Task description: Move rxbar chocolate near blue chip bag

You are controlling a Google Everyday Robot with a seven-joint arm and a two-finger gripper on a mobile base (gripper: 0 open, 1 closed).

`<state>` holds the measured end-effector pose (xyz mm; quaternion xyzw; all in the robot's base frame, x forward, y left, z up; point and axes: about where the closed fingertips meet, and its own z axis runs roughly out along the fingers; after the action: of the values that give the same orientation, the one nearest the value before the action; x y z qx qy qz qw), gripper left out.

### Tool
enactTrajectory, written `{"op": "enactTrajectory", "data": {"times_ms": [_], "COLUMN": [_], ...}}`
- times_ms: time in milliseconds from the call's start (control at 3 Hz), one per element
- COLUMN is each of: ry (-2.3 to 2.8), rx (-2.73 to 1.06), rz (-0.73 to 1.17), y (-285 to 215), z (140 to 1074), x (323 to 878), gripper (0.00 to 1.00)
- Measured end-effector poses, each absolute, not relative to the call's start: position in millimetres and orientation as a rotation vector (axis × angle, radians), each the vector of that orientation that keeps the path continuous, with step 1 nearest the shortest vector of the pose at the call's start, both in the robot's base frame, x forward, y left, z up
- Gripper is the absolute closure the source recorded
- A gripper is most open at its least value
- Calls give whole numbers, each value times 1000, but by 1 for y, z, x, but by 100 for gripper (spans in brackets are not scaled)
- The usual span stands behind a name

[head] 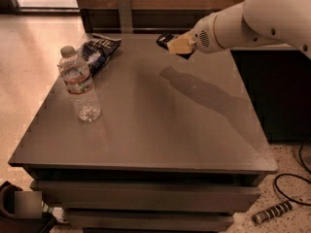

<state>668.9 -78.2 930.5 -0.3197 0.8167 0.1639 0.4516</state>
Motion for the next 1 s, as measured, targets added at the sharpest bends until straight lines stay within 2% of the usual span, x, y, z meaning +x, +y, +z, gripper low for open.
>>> {"op": "enactTrajectory", "data": {"times_ms": [1000], "ry": [1939], "rx": [-1107], "rz": [712], "y": [67], "z": [878], "x": [697], "gripper": [100]}}
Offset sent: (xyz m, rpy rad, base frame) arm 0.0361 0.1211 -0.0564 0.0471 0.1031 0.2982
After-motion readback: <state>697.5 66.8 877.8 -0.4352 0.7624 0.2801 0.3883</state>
